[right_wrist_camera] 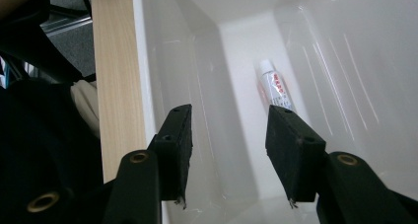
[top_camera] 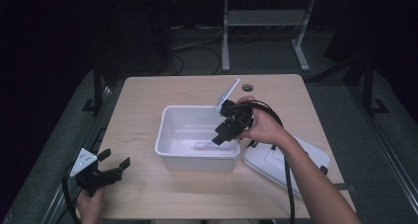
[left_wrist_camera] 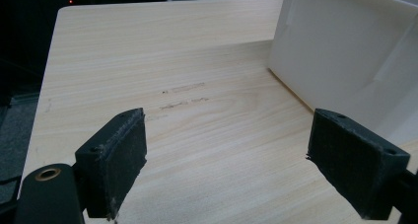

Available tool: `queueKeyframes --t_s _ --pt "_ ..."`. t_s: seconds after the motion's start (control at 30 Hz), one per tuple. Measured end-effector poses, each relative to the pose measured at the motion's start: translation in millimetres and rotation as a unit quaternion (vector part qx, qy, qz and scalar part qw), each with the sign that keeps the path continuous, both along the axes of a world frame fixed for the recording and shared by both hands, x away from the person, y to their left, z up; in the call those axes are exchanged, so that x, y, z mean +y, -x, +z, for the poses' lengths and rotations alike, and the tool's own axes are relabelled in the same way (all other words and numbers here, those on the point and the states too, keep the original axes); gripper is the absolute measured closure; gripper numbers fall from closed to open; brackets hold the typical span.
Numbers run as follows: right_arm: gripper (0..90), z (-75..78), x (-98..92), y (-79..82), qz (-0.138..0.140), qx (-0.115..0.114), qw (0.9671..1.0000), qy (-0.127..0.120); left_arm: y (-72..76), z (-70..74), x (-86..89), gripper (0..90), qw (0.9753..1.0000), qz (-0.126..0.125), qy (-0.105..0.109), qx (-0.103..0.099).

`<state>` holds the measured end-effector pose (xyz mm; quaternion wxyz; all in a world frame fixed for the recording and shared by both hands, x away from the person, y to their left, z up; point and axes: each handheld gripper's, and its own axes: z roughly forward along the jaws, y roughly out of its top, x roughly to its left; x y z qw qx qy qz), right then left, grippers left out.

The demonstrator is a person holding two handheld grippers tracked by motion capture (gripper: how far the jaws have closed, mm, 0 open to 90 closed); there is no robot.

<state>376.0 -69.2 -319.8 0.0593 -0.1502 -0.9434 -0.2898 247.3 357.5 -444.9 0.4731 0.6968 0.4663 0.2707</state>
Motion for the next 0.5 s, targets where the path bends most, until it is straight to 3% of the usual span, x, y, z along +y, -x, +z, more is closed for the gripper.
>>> queueKeyframes --t_s 0.27,0.5 --pt "48.6 4.6 -11.4 0.7 -0.010 -0.002 0.9999 -0.008 -0.2 -0.2 -0.3 14.1 1.0000 -0.001 -0.002 0.002" --pt "43.8 13.1 -32.1 3.2 -0.029 -0.012 0.9994 -0.011 -0.2 -0.3 -0.3 14.1 1.0000 -0.001 -0.005 0.003"
